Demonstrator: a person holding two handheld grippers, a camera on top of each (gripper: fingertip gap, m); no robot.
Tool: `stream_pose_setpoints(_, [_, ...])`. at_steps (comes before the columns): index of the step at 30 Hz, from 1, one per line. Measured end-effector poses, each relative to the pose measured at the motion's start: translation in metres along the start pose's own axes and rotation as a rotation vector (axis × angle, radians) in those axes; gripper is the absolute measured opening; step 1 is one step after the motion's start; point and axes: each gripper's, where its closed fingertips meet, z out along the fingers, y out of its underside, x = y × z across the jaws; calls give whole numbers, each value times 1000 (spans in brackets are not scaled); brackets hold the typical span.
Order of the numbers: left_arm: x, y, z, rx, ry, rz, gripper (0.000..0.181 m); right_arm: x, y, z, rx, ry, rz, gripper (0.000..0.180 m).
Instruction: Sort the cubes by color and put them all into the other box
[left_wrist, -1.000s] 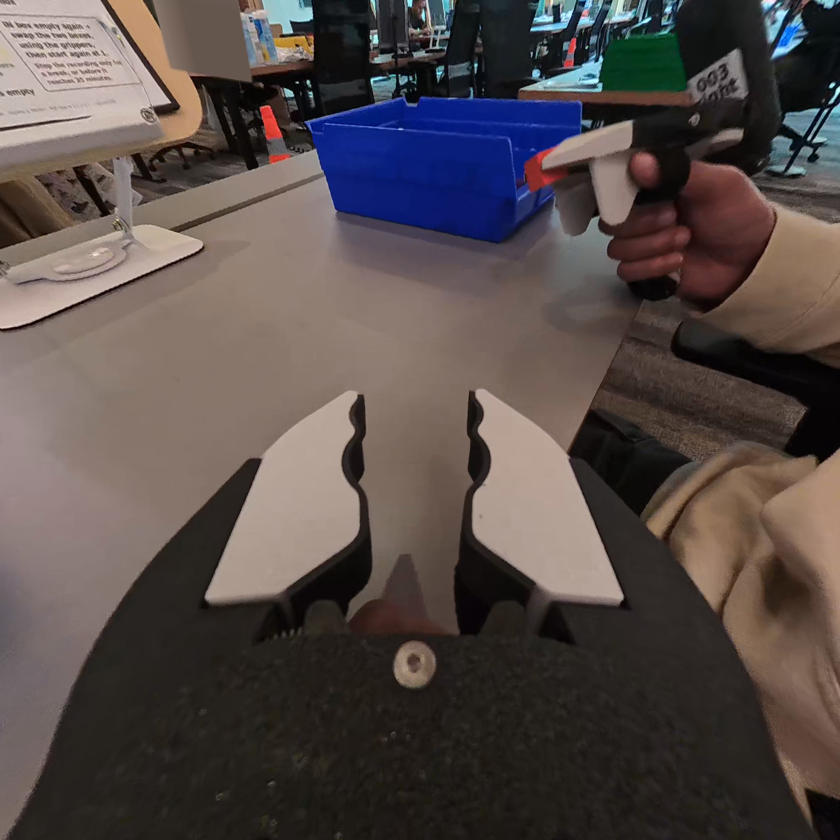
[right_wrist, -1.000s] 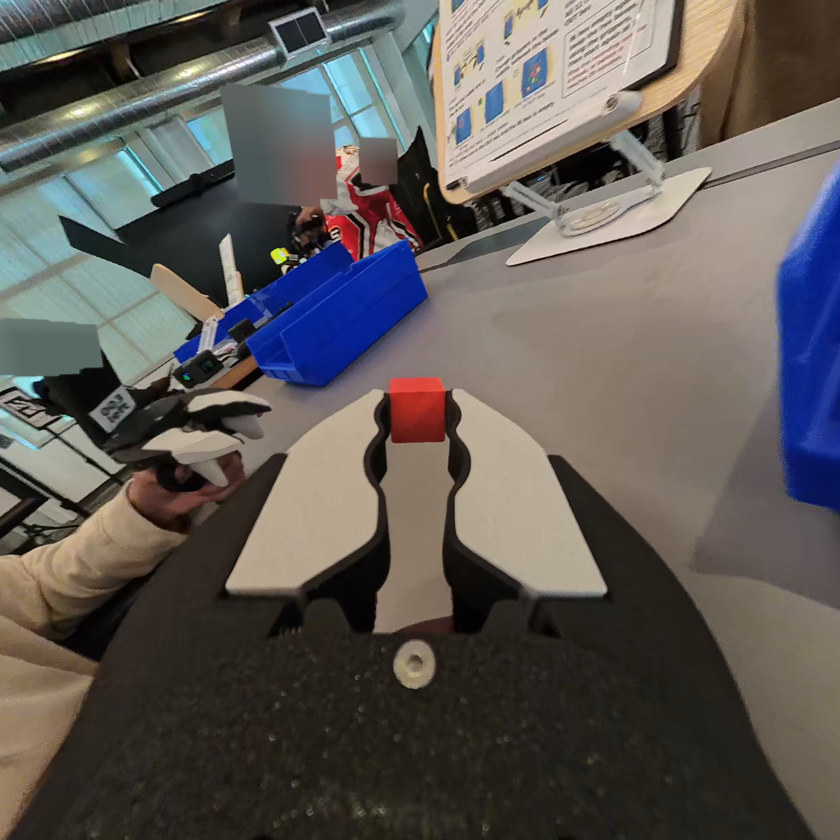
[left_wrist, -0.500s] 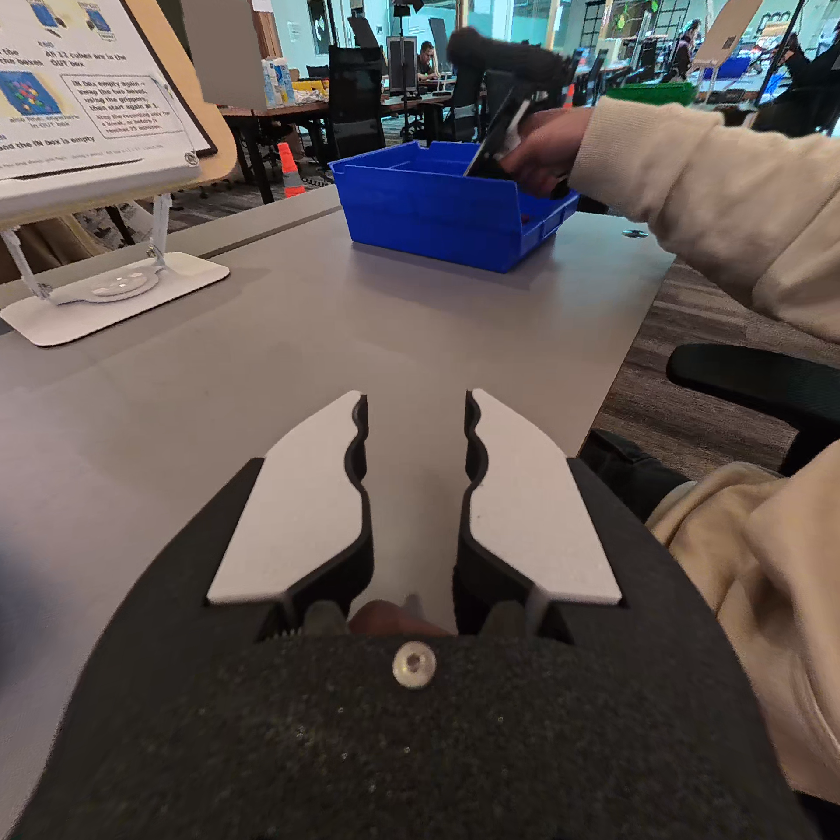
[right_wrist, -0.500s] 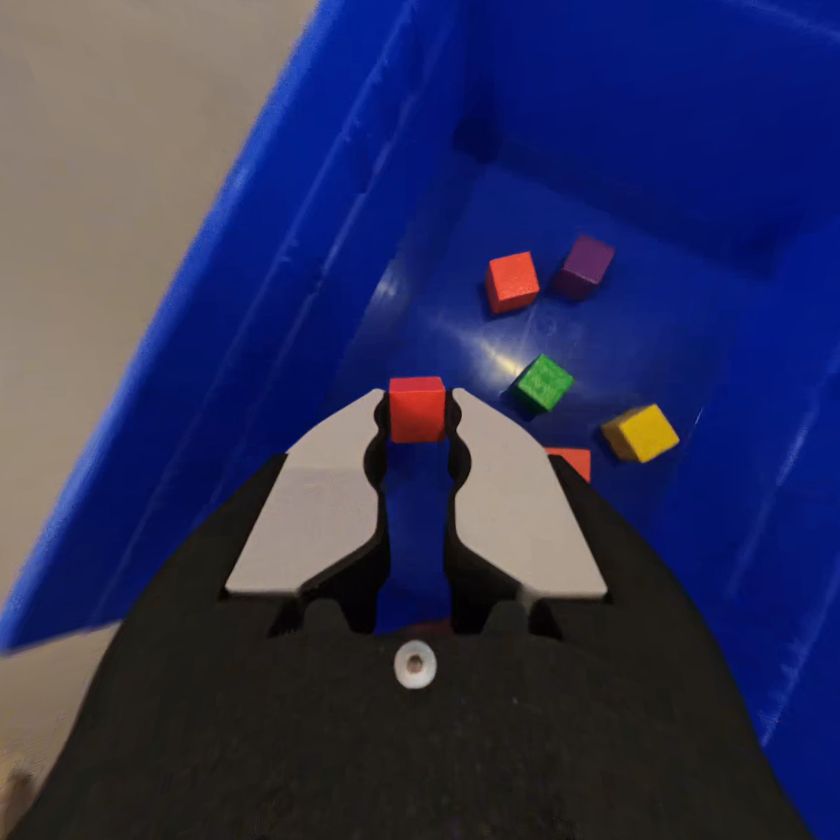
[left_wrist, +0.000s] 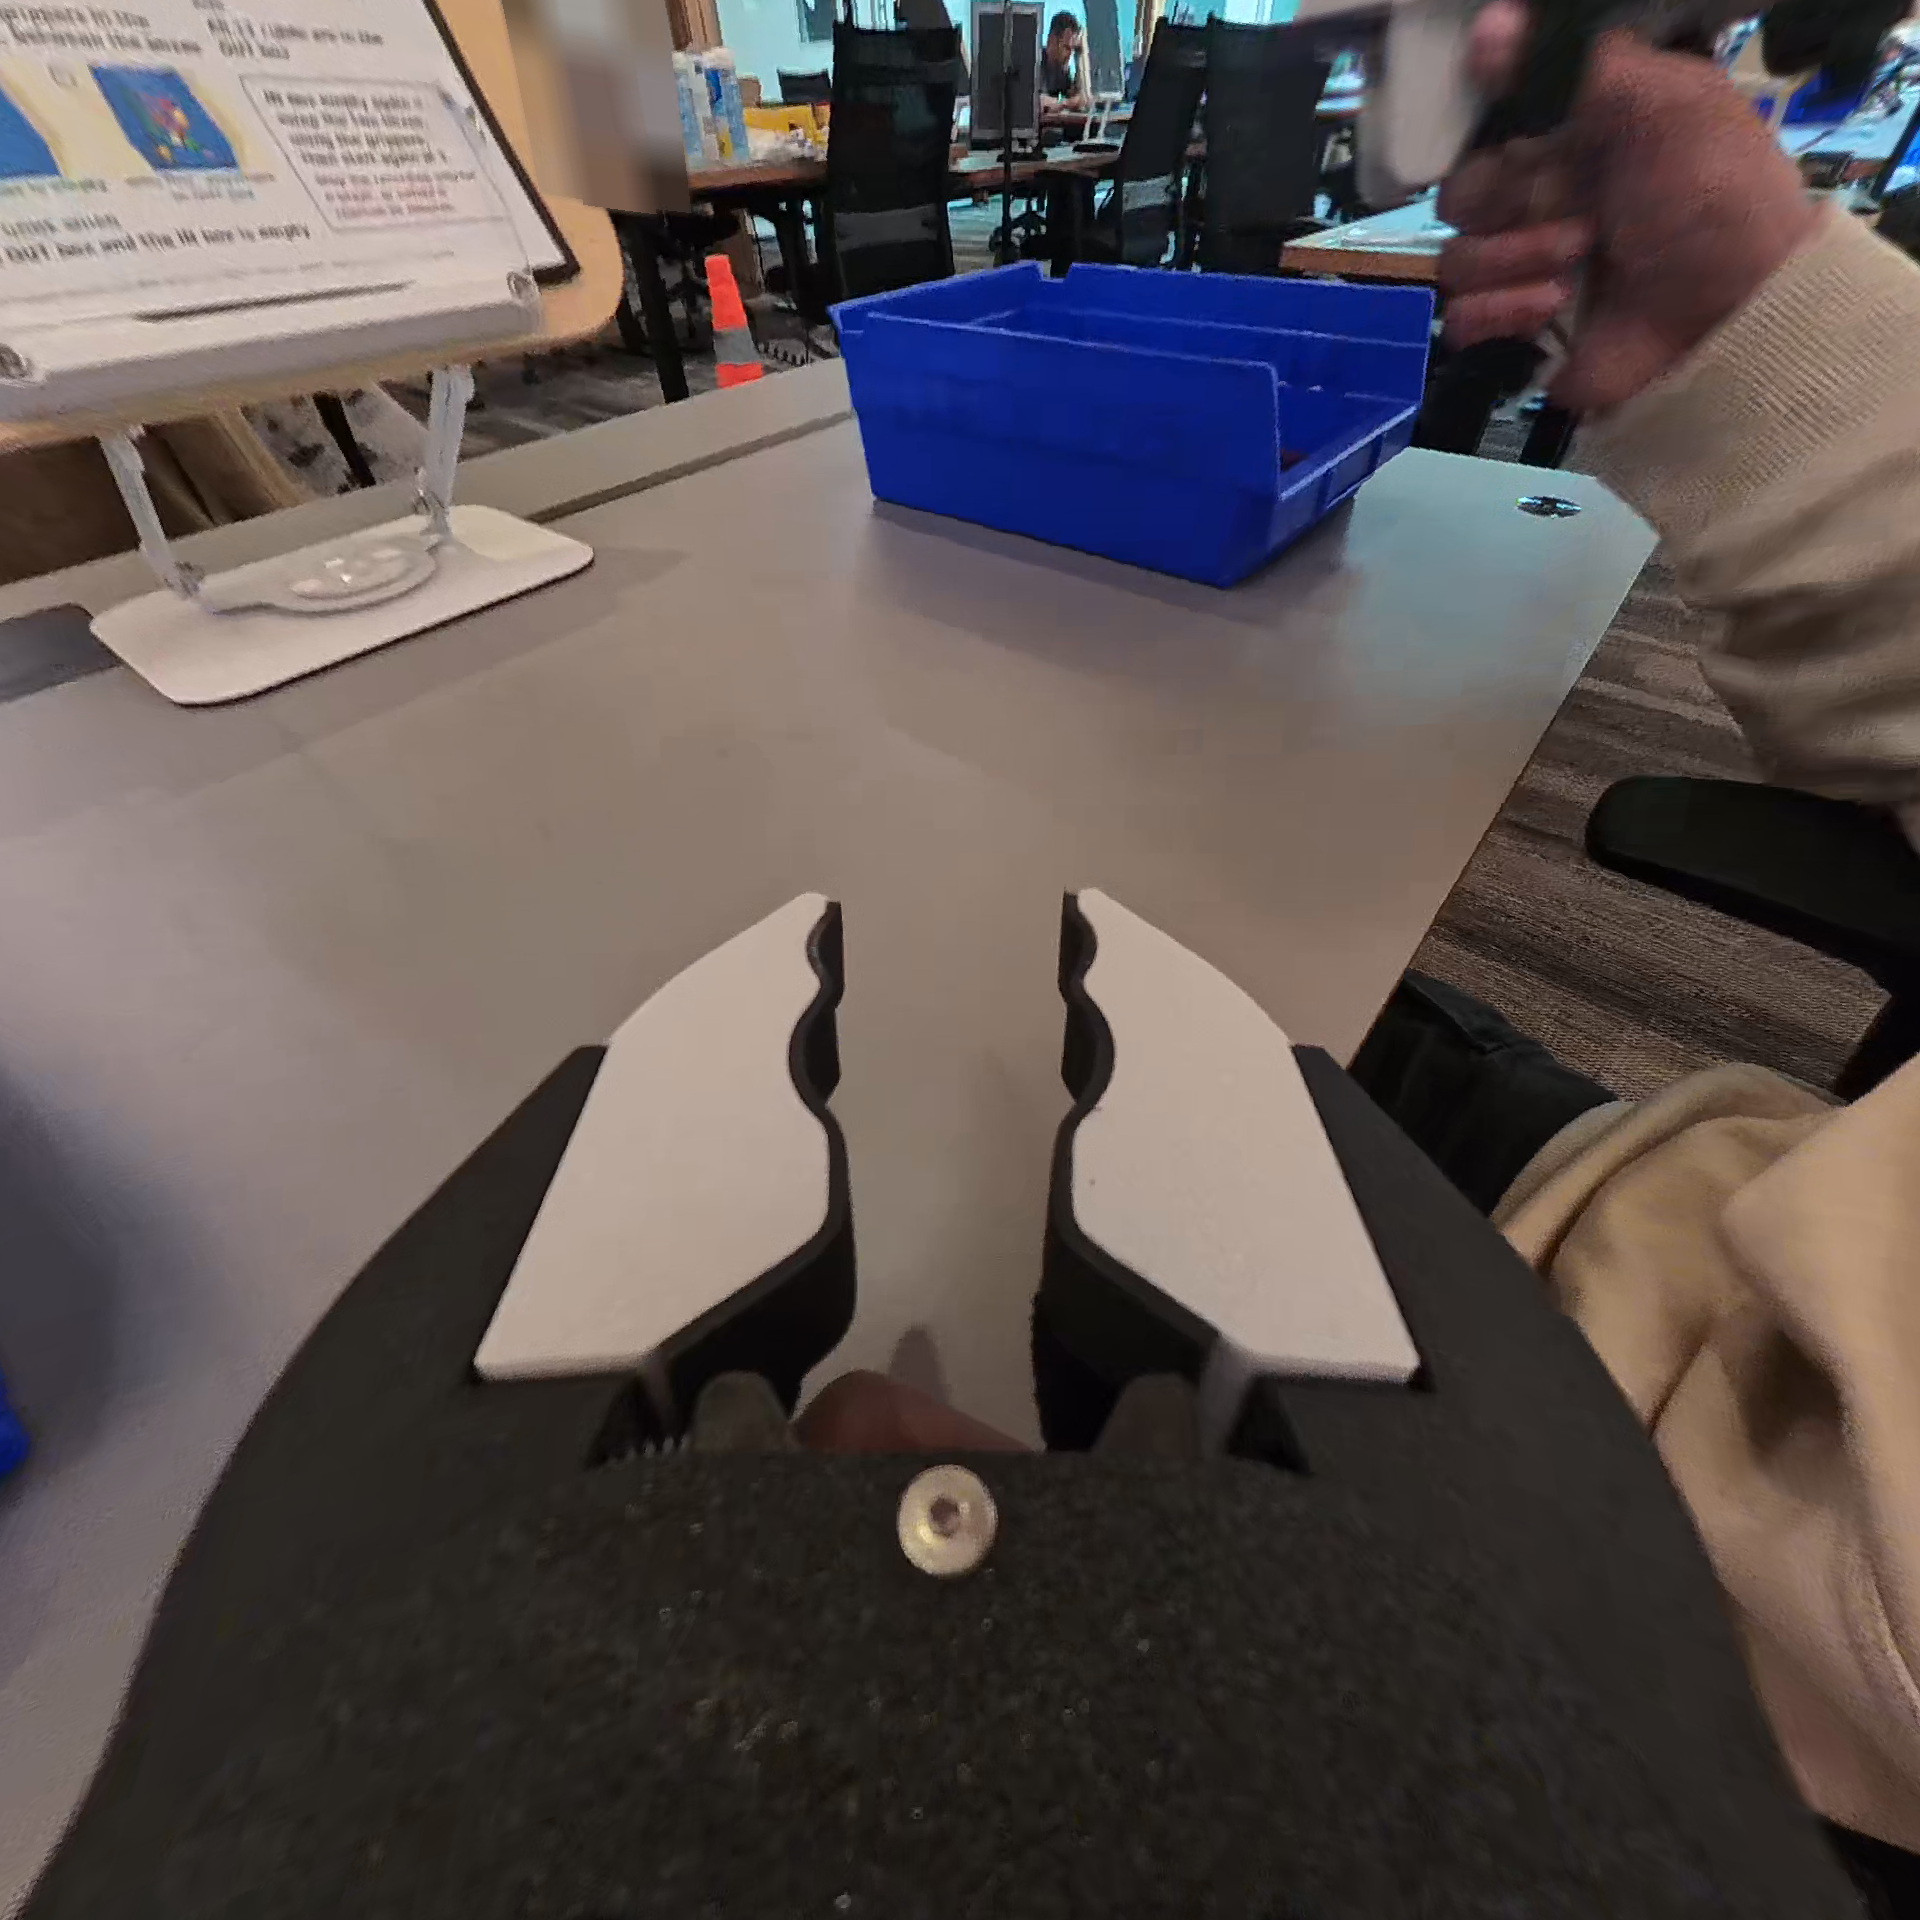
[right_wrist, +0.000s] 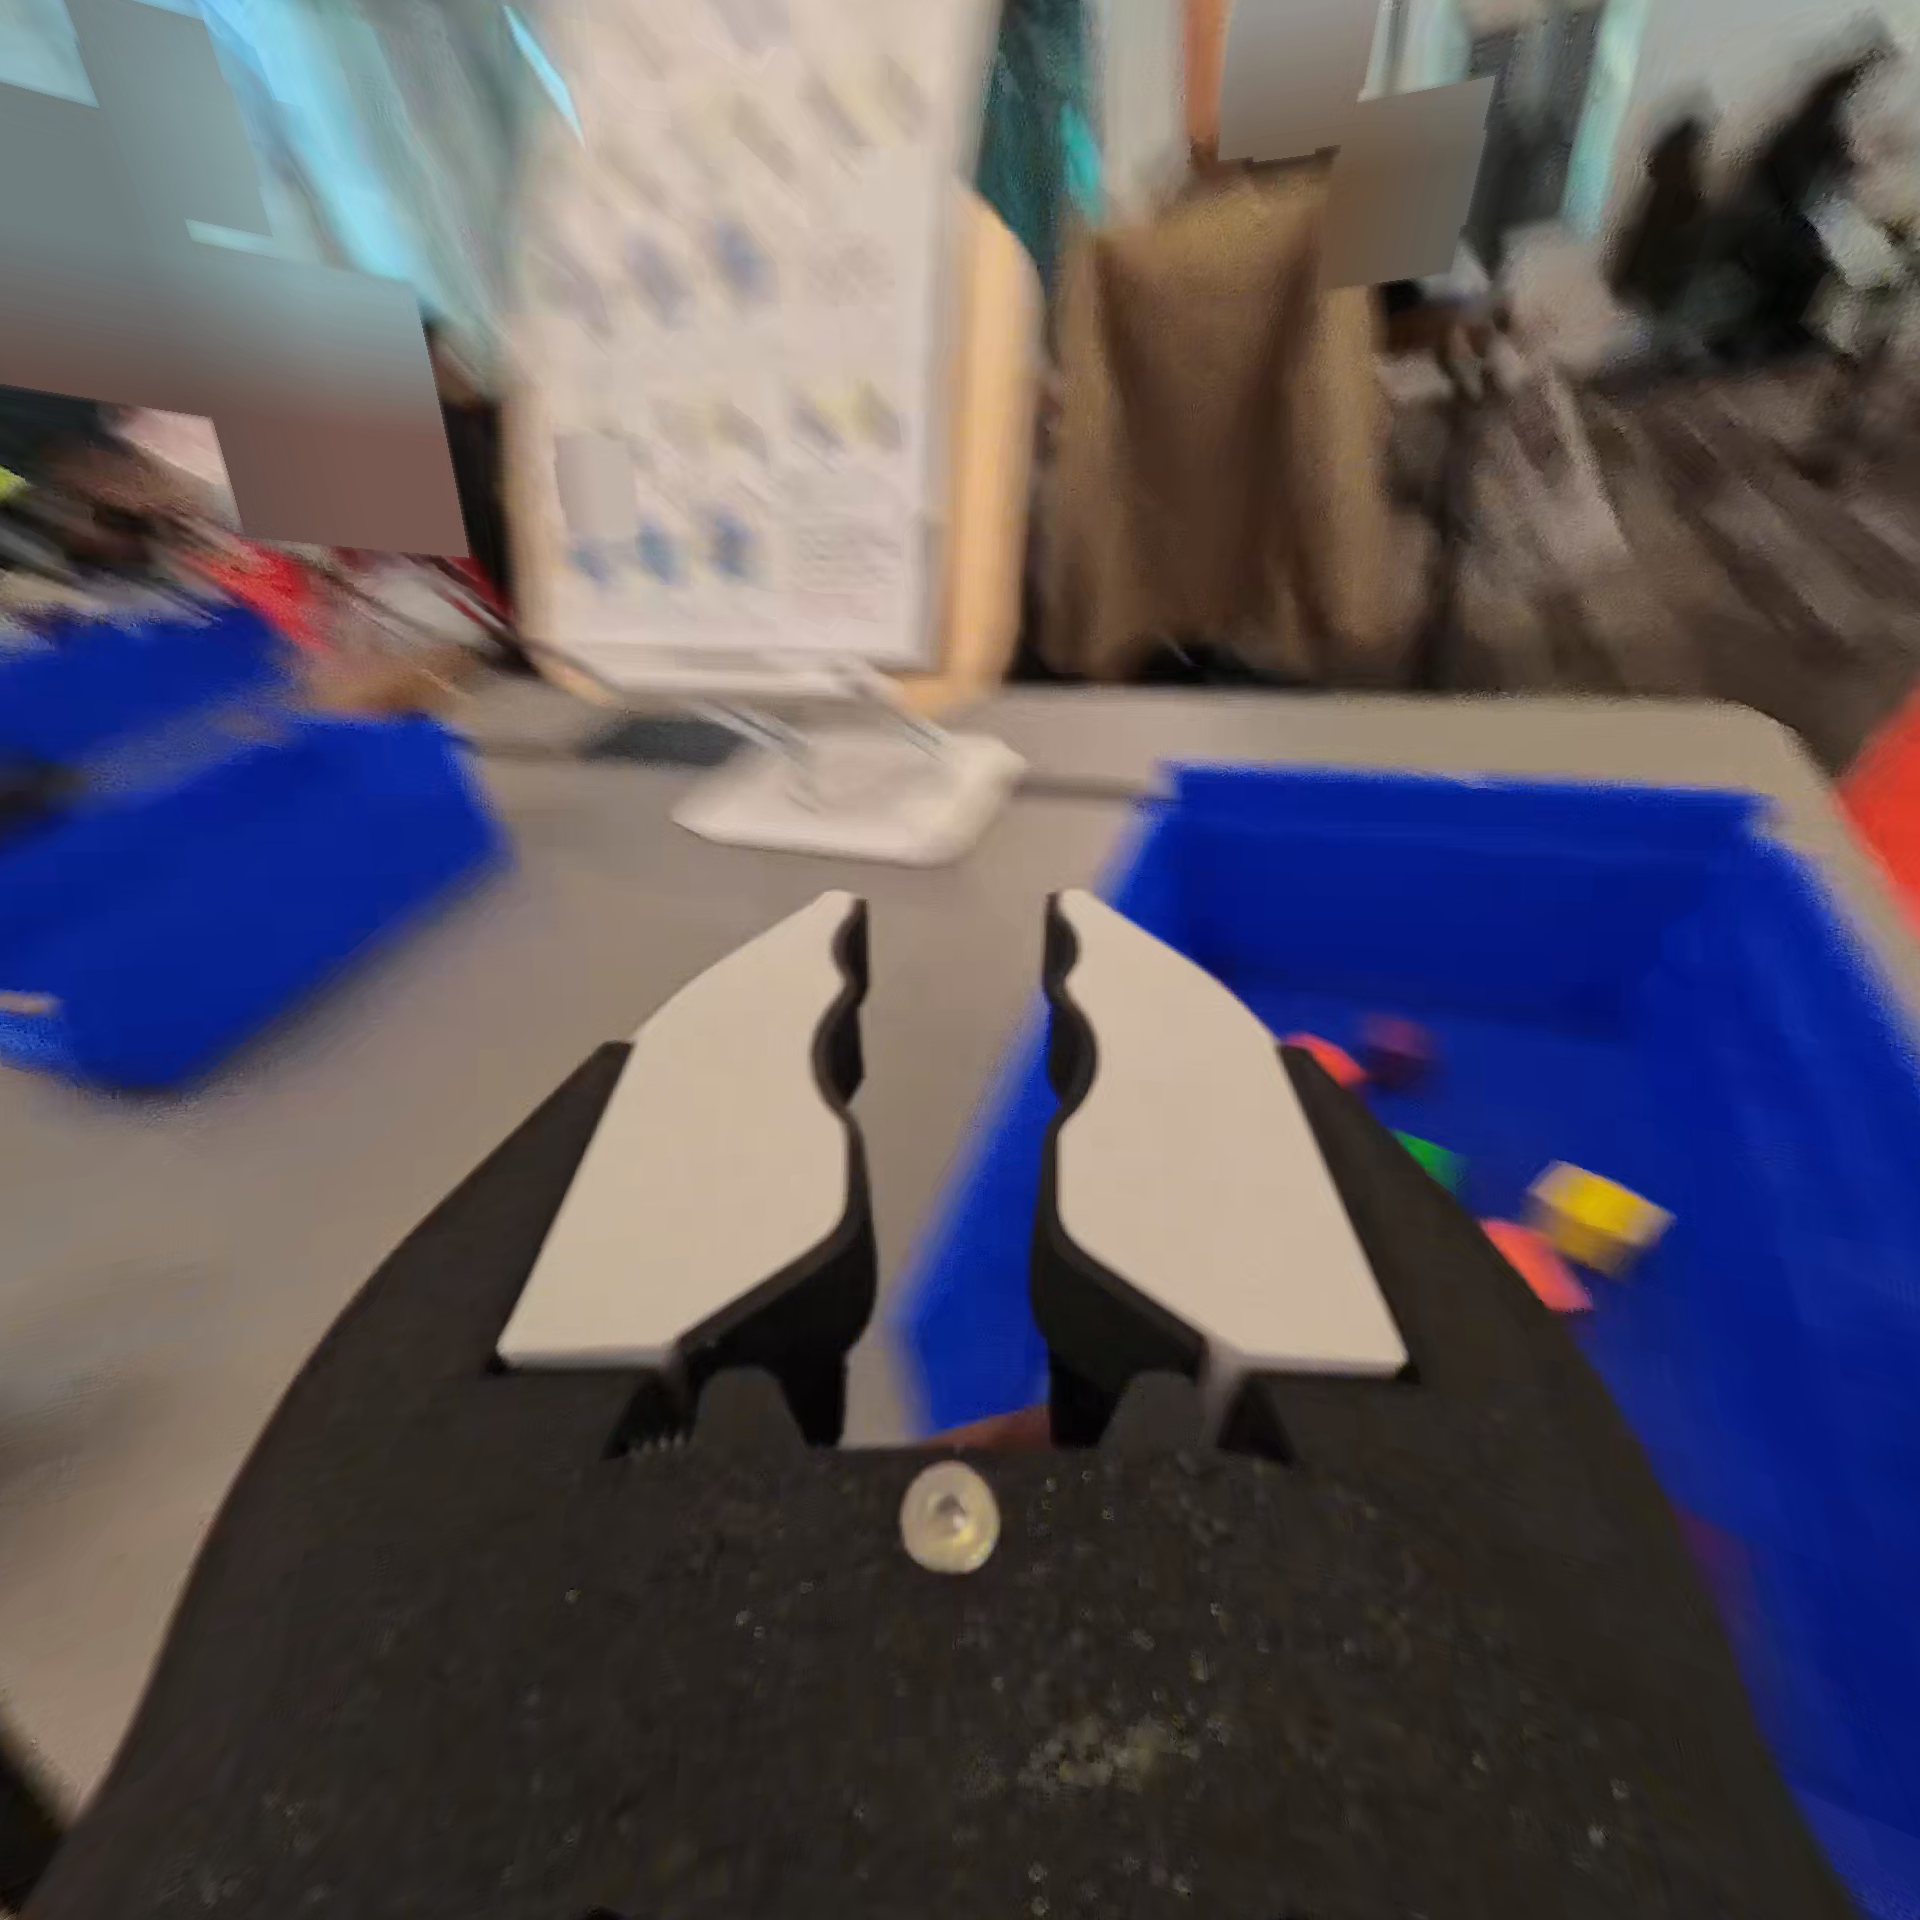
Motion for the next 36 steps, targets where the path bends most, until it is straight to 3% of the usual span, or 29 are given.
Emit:
stream_pose_setpoints(1, [-1, 1, 1, -11, 0, -17, 40, -39, 2, -10, 89, -110, 35, 21])
stream_pose_setpoints(2, [-3, 2, 3, -17, 0, -29, 40, -78, 19, -16, 93, -217, 70, 22])
stream_pose_setpoints(4, [-6, 7, 7, -36, -9, -37, 40, -143, 72, -19, -1, -368, 156, 31])
stream_pose_setpoints(7, [-16, 15, 12, -87, -74, -5, 41, -201, 111, -23, -50, -481, 91, 31])
stream_pose_setpoints(11, [-21, 22, 15, -124, -105, -5, 43, -226, 132, -20, -116, -538, 7, 31])
stream_pose_setpoints(17, [-54, 16, -9, -206, -200, -15, 44, -225, 148, -18, -189, -556, 67, 30])
stream_pose_setpoints(22, [-150, -6, -60, -373, -370, -57, 45, -221, 149, -17, -196, -566, 71, 30])
stream_pose_setpoints(26, [-271, -24, -64, -400, -633, -117, 49, -223, 151, -15, -215, -590, 78, 29])
stream_pose_setpoints(31, [-391, 19, -19, -460, -803, -324, 50, -229, 155, -16, -222, -598, 35, 28])
stream_pose_setpoints(36, [-448, 65, 6, -586, -888, -402, 45, -230, 158, -20, -232, -616, 12, 27])
